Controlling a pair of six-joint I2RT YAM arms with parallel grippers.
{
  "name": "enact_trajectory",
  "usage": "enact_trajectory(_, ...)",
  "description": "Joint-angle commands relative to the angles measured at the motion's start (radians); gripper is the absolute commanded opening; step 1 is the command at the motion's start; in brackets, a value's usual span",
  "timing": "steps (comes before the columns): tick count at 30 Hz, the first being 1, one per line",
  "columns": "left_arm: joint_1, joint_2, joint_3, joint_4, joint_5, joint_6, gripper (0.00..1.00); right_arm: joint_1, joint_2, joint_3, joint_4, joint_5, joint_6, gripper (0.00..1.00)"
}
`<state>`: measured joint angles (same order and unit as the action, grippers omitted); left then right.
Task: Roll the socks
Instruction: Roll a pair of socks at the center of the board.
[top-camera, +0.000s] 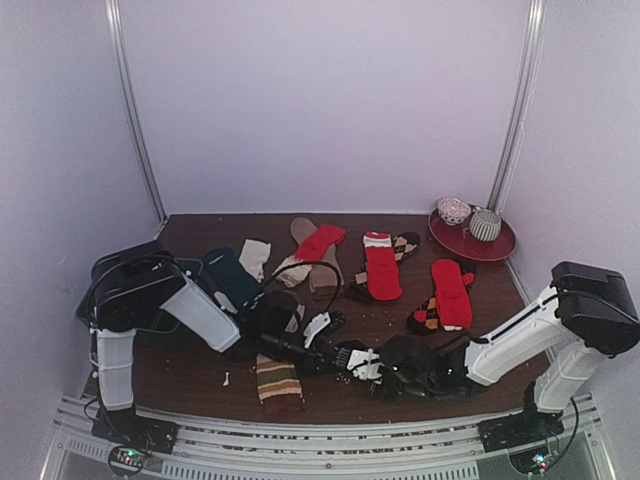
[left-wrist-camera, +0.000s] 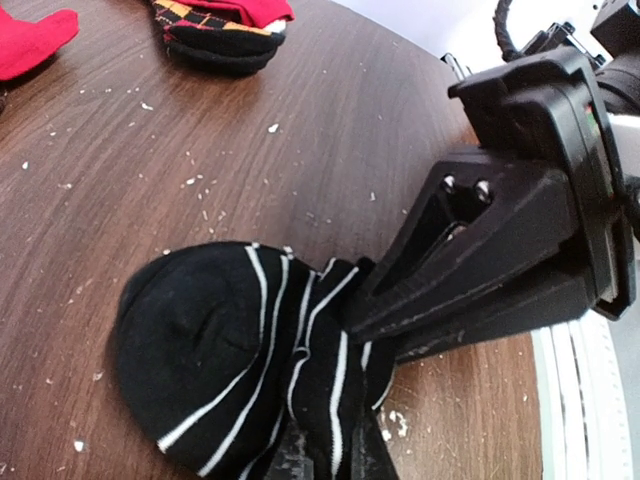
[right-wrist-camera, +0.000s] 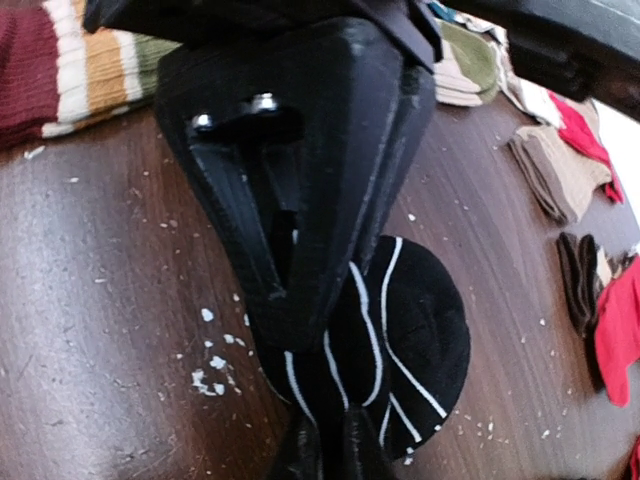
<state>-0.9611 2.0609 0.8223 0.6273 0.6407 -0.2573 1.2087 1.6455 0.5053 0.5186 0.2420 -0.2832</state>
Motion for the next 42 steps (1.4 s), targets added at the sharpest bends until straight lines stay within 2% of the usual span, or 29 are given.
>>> enact_trajectory(1, -0.011, 0.088, -0.074, -0.330, -0.002, 0.016, 0.00, -0.050, 0.042, 0.039, -0.122, -0.100, 0.079, 0.00)
enact_trajectory(3, -0.011, 0.079, -0.071, -0.331, -0.035, 0.018, 0.00, -0.076, 0.029, 0.061, -0.169, -0.195, 0.149, 0.00)
enact_trajectory(8, -0.011, -0.035, -0.095, -0.277, -0.157, 0.062, 0.29, -0.118, 0.021, 0.100, -0.298, -0.373, 0.335, 0.00)
enact_trajectory(10, -0.013, -0.102, -0.104, -0.247, -0.215, 0.084, 0.37, -0.129, 0.034, 0.107, -0.330, -0.448, 0.387, 0.00)
enact_trajectory(13, -0.014, -0.202, -0.123, -0.202, -0.281, 0.126, 0.46, -0.151, 0.063, 0.110, -0.362, -0.517, 0.448, 0.00)
enact_trajectory(17, -0.020, -0.316, -0.156, -0.135, -0.314, 0.206, 0.52, -0.203, 0.111, 0.113, -0.378, -0.613, 0.513, 0.00)
enact_trajectory(21, -0.037, -0.359, -0.196, -0.043, -0.311, 0.282, 0.54, -0.231, 0.146, 0.127, -0.393, -0.684, 0.557, 0.00)
enact_trajectory(26, -0.045, -0.355, -0.262, 0.175, -0.229, 0.355, 0.56, -0.266, 0.193, 0.133, -0.379, -0.781, 0.596, 0.00)
enact_trajectory(33, -0.045, -0.215, -0.168, 0.179, -0.179, 0.438, 0.57, -0.316, 0.226, 0.133, -0.372, -0.881, 0.629, 0.00)
enact_trajectory(38, -0.044, -0.123, -0.123, 0.177, -0.172, 0.448, 0.56, -0.329, 0.232, 0.130, -0.390, -0.885, 0.622, 0.00)
enact_trajectory(42, -0.044, -0.096, -0.119, 0.150, -0.194, 0.440, 0.52, -0.343, 0.228, 0.119, -0.390, -0.882, 0.621, 0.00)
